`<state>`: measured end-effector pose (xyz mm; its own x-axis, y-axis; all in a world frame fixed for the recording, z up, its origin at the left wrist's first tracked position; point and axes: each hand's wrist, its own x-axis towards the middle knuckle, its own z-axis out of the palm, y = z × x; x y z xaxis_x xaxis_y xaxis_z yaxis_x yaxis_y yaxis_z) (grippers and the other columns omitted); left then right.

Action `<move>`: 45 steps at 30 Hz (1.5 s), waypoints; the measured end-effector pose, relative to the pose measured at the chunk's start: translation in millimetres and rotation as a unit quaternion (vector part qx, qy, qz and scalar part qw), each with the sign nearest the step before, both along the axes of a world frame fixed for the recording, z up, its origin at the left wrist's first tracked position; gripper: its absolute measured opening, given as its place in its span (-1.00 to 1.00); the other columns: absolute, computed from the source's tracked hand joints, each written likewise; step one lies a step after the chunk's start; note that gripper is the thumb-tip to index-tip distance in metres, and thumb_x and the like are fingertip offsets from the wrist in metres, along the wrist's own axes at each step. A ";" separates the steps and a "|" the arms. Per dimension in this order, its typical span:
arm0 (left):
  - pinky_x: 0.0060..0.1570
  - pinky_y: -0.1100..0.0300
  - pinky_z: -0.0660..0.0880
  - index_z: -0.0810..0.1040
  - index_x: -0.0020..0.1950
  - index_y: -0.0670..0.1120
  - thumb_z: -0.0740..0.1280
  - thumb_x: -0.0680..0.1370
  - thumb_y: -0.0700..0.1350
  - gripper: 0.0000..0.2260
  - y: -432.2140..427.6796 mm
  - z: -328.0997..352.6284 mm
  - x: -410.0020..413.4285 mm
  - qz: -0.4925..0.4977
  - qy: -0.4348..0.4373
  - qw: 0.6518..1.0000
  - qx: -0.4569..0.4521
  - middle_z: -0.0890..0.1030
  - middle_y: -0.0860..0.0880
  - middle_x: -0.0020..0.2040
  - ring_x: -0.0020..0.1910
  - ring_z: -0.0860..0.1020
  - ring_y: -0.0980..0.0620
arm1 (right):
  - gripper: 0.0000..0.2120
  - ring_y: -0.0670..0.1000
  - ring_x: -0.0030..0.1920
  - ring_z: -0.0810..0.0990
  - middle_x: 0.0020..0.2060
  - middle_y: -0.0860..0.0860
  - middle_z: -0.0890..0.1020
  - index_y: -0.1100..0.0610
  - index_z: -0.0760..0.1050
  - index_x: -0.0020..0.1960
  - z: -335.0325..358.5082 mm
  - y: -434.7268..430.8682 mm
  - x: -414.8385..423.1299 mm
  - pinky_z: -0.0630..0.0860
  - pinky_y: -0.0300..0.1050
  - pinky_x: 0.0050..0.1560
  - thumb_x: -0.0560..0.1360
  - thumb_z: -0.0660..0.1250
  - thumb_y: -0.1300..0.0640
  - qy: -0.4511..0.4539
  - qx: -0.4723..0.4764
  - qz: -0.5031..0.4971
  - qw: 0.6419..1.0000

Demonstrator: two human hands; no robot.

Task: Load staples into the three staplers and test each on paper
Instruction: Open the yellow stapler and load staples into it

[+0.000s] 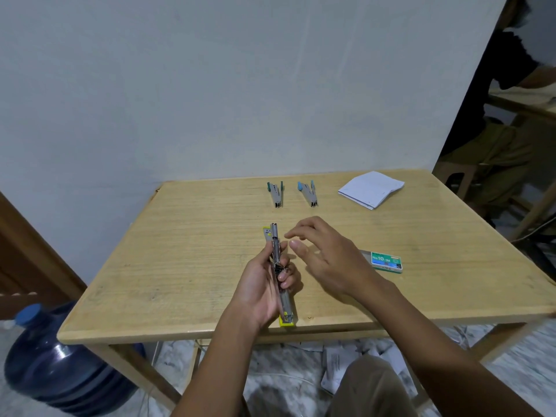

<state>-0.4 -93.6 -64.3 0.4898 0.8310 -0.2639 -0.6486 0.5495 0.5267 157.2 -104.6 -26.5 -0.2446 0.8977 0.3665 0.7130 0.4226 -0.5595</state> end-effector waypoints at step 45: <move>-0.50 0.26 0.26 0.56 -0.13 -0.14 0.13 0.65 0.06 -0.64 -2.5 3.2 -1.1 0.034 -0.039 0.998 -0.029 0.36 -0.08 -0.42 -0.54 0.30 0.06 | -0.83 -0.13 0.06 0.49 -0.01 -0.16 0.57 -0.08 0.61 0.06 -2.9 15.4 -38.7 0.44 -0.10 -0.02 0.60 0.26 -0.04 -0.020 -0.032 -0.066 0.997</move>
<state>-1.4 -96.1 -61.1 0.4537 0.8474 -0.2759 -0.7235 0.5310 0.4412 118.5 -89.2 -29.5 -0.1371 0.9439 0.3003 0.7826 0.2891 -0.5513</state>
